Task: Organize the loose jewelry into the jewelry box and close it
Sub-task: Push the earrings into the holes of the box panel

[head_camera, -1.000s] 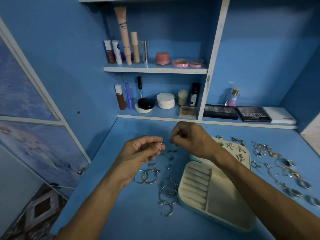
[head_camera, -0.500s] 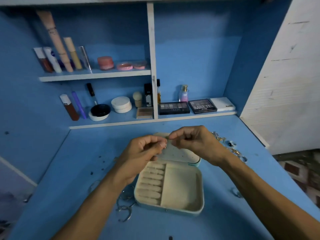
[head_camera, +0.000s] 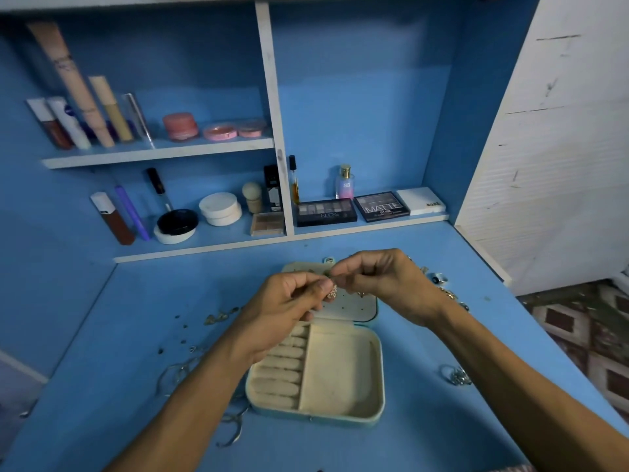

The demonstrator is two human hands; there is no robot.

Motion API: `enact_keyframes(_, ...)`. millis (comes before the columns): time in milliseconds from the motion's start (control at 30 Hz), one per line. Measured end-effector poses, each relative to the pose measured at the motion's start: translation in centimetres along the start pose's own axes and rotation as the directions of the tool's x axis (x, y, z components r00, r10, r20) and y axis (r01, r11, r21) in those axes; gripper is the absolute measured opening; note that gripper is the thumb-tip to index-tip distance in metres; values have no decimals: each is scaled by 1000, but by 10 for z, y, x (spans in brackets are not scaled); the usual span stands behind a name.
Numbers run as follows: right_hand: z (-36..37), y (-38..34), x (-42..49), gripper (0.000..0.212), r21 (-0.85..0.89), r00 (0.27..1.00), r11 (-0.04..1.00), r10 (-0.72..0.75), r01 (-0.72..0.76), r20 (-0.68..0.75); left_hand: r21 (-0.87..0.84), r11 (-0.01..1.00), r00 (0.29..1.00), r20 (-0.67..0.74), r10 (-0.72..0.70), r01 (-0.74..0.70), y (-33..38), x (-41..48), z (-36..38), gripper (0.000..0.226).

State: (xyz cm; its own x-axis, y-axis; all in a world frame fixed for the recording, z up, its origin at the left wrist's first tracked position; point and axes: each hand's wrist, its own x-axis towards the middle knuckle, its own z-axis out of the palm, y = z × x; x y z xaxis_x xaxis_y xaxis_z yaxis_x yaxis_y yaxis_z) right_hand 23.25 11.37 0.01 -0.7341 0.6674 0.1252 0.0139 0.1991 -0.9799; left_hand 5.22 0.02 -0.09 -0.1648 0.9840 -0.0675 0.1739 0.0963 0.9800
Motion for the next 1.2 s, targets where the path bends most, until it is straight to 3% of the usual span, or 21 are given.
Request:
enact_keyframes(167, -8, 3, 4, 17, -83, 999, 996, 43, -42, 7, 70, 996, 999, -6, 50, -49, -1, 2, -2, 14)
enact_keyframes(267, -19, 4, 7, 10, -278, 998, 960, 32, -46, -52, 154, 982, 992, -54, 115, -106, 0, 4, -4, 14)
enact_keyframes(367, -27, 7, 11, 13, -445, 994, 894, 10, -59, -111, 325, 931, 977, -70, 201, -168, -2, 8, -2, 17)
enact_keyframes(533, -31, 18, 16, 15, -488, 972, 864, 10, -128, -236, 512, 836, 964, -54, 261, -198, -10, 16, 8, 15)
enact_keyframes(700, -30, 26, 18, 15, -530, 976, 833, 54, -161, -211, 551, 808, 957, -56, 284, -208, -13, 22, 13, 16)
enact_keyframes(967, -22, 28, 15, 17, -652, 981, 754, -58, -80, -188, 566, 800, 951, -86, 299, -200, -19, 27, 16, 18)
enact_keyframes(1200, -12, 20, 33, 15, -637, 995, 770, -33, -36, -97, 544, 816, 950, -98, 297, -198, -27, 28, 18, 15)
